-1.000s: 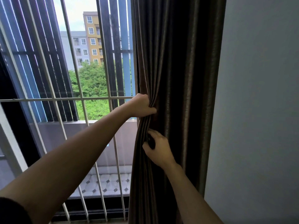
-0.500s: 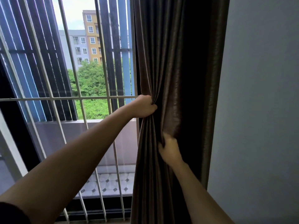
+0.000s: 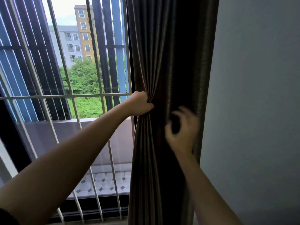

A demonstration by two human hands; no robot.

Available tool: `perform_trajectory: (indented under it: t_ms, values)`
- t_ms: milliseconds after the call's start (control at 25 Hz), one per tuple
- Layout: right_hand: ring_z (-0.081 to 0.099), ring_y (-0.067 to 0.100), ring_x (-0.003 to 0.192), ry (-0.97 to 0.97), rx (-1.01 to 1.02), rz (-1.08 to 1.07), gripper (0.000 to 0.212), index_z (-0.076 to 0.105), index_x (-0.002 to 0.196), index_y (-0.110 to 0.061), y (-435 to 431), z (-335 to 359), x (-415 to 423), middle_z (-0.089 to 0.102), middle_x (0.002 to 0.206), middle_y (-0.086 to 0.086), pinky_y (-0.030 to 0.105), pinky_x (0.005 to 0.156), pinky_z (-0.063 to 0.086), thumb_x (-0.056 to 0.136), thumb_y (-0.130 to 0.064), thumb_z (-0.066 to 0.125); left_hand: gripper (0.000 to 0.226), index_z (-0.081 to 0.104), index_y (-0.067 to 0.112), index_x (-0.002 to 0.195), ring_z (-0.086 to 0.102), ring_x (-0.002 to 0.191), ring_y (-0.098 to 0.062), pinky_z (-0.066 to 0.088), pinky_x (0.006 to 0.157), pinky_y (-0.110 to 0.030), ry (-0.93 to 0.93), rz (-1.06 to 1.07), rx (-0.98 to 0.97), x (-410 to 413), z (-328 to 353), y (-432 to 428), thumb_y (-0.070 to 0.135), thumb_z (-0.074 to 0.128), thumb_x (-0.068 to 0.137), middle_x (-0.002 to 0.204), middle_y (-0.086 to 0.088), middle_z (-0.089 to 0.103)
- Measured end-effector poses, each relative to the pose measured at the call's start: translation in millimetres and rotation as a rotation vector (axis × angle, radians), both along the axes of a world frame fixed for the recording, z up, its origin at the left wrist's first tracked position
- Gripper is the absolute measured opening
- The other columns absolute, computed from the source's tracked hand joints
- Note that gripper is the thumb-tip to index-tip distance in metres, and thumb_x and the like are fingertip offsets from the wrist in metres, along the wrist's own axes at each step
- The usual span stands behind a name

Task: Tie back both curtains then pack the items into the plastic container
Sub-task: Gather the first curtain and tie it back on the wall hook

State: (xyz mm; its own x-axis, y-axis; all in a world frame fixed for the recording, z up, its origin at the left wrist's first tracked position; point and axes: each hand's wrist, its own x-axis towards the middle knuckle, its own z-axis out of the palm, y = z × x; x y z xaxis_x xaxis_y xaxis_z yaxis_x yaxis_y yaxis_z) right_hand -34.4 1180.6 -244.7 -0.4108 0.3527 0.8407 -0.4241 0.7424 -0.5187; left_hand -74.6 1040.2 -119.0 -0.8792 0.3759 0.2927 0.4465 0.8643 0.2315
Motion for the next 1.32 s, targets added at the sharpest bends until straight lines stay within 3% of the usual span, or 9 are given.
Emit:
perform_trajectory:
  t_ms: [80, 160, 240, 360, 600, 720, 1000, 1200, 1320]
  values:
    - [0.028, 0.010, 0.132, 0.142, -0.263, -0.189, 0.060, 0.044, 0.132, -0.012, 24.4, 23.9, 0.7, 0.033, 0.147, 0.013, 0.030, 0.112, 0.023, 0.079, -0.023, 0.068, 0.032, 0.044, 0.003, 0.065, 0.040, 0.056, -0.015, 0.031, 0.046, -0.022, -0.026, -0.012, 0.022, 1.3, -0.9, -7.0, 0.019, 0.048, 0.092, 0.066, -0.005, 0.041]
    - [0.034, 0.011, 0.131, -0.064, -0.362, -0.003, 0.077, 0.023, 0.145, -0.019, 46.6, 40.9, -5.3, 0.029, 0.151, 0.008, 0.022, 0.106, 0.027, 0.082, -0.018, 0.067, 0.024, 0.050, -0.002, 0.079, 0.045, 0.063, -0.021, 0.034, 0.048, -0.023, -0.038, -0.029, 0.044, 0.3, -2.6, -10.7, 0.018, 0.047, 0.092, 0.070, -0.008, 0.045]
    - [0.056, 0.021, 0.110, -0.323, -0.226, 0.171, 0.072, 0.026, 0.145, -0.018, 54.0, 41.4, -16.9, 0.054, 0.131, 0.012, 0.020, 0.089, 0.040, 0.082, -0.003, 0.058, 0.026, 0.055, -0.005, 0.091, 0.050, 0.074, -0.025, 0.038, 0.053, -0.026, -0.053, -0.057, 0.066, -1.8, -4.1, -11.3, 0.019, 0.046, 0.091, 0.080, -0.012, 0.051]
    - [0.062, 0.036, 0.100, -0.517, 0.058, 0.279, 0.072, 0.032, 0.143, -0.007, 30.3, 14.9, -26.3, 0.062, 0.114, 0.025, 0.020, 0.078, 0.041, 0.076, 0.013, 0.047, 0.027, 0.058, -0.002, 0.101, 0.054, 0.085, -0.023, 0.042, 0.063, -0.028, -0.093, -0.124, 0.151, -0.9, -5.8, -6.1, 0.018, 0.043, 0.092, 0.092, -0.011, 0.055]
    - [0.058, 0.023, 0.103, -0.603, 0.076, 0.523, 0.059, 0.035, 0.139, -0.001, -23.9, -42.0, -23.5, 0.060, 0.114, 0.012, 0.035, 0.098, 0.046, 0.082, 0.012, 0.039, 0.019, 0.057, 0.003, 0.093, 0.054, 0.089, -0.020, 0.045, 0.068, -0.024, -0.189, -0.186, 0.280, -1.1, -6.7, 6.3, 0.009, 0.038, 0.092, 0.087, -0.004, 0.056]
    - [0.055, 0.027, 0.109, -0.639, 0.053, 0.528, 0.061, 0.028, 0.144, -0.006, -41.2, -46.7, -21.8, 0.057, 0.119, 0.013, 0.022, 0.095, 0.041, 0.085, 0.008, 0.040, 0.026, 0.060, -0.001, 0.102, 0.058, 0.096, -0.023, 0.048, 0.081, -0.031, -0.228, -0.226, 0.335, -0.3, -7.1, 8.1, 0.007, 0.038, 0.092, 0.101, -0.013, 0.060]
    - [0.055, 0.027, 0.111, -0.649, 0.020, 0.587, 0.056, 0.036, 0.138, -0.002, -38.8, -42.4, -33.3, 0.057, 0.119, 0.014, 0.035, 0.102, 0.044, 0.082, 0.006, 0.041, 0.028, 0.047, 0.015, 0.065, 0.050, 0.066, -0.010, 0.036, 0.056, -0.020, -0.267, -0.236, 0.383, 5.3, -7.5, 9.0, 0.008, 0.039, 0.091, 0.072, 0.000, 0.051]
    - [0.045, 0.011, 0.108, -0.656, 0.001, 0.793, 0.064, 0.035, 0.132, -0.006, -48.0, -42.4, -32.0, 0.045, 0.114, -0.001, 0.025, 0.093, 0.038, 0.070, -0.013, 0.046, 0.037, 0.062, 0.013, 0.084, 0.061, 0.080, -0.018, 0.052, 0.068, -0.027, -0.137, -0.167, 0.255, -8.9, -17.4, 14.4, 0.049, 0.060, 0.078, 0.086, -0.004, 0.061]
    - [0.052, 0.009, 0.102, -0.620, -0.261, 0.943, 0.041, 0.041, 0.126, -0.013, -44.3, -38.0, -34.4, 0.052, 0.110, -0.001, 0.026, 0.090, 0.045, 0.086, -0.015, 0.047, 0.029, 0.047, 0.010, 0.067, 0.053, 0.066, -0.019, 0.046, 0.053, -0.024, -0.037, -0.052, 0.194, -9.7, -19.8, 14.7, 0.030, 0.059, 0.084, 0.081, -0.008, 0.053]
